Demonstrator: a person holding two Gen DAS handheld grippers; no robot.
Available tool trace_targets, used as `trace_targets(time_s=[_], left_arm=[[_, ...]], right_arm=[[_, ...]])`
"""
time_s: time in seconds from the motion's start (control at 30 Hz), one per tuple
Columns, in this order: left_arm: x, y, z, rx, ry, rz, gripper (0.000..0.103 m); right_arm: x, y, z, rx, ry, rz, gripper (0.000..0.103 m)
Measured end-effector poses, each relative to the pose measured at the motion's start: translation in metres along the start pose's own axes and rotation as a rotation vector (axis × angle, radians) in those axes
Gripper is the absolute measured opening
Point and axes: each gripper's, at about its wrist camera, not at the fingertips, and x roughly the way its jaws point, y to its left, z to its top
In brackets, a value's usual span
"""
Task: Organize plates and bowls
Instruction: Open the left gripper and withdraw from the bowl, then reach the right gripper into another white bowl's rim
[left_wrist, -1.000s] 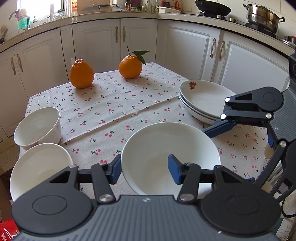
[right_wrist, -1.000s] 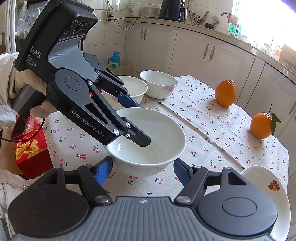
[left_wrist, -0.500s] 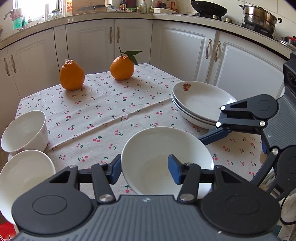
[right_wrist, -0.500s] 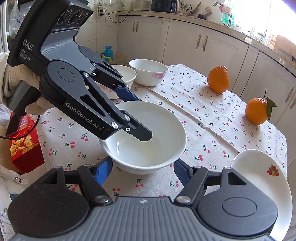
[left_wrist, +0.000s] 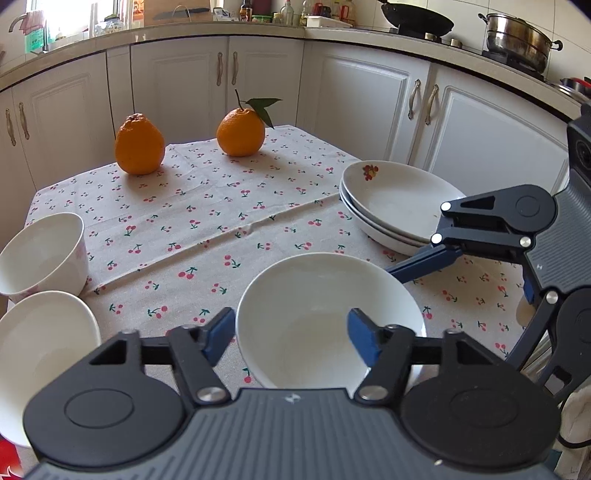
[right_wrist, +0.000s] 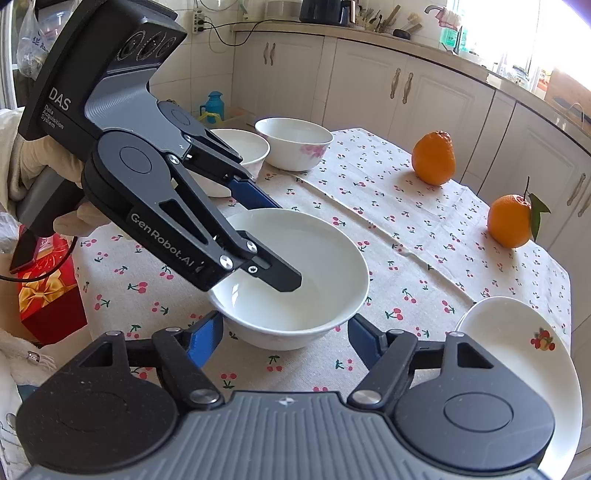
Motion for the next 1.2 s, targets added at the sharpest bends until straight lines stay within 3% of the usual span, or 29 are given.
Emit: trace_targets(time_s=[0.03,0.1,0.2,0.43,0.8,0.93,1.2], left_arm=[[-0.002,-0.002,0.000,0.011,-0.013,0.007,0.087],[-0.005,-0.005,-0.001,0.033,-0.027,0.015,0.089],[-0.009,-0.006,-0.002,0.038,-0.036,0.027,0.089],[-0.026,-0.005,-0.005,0.035,-0.075,0.065,0.090],[-0.072,-0.005,-0.030,-0.010,-0.182,0.205,0.099],[-0.081,-0.001,-0.046,-0.038,-0.184,0.275,0.099],[-0.091,0.023,-0.069,-0.109,-0.163,0.316,0.100]], right_arm=[[-0.001,0.000,0.000,0.001,-0.011,-0.001,0.090],[-0.003,-0.001,0.001,0.013,-0.029,0.006,0.099],[-0.005,-0.001,0.002,0.021,-0.037,0.000,0.102],[-0.009,0.005,0.006,0.011,-0.049,-0.001,0.103],[-0.020,0.009,0.016,0.013,-0.069,-0.031,0.103],[-0.017,0.007,0.022,0.037,-0.052,-0.066,0.103],[-0.008,0.005,0.048,0.077,-0.055,-0.040,0.103]])
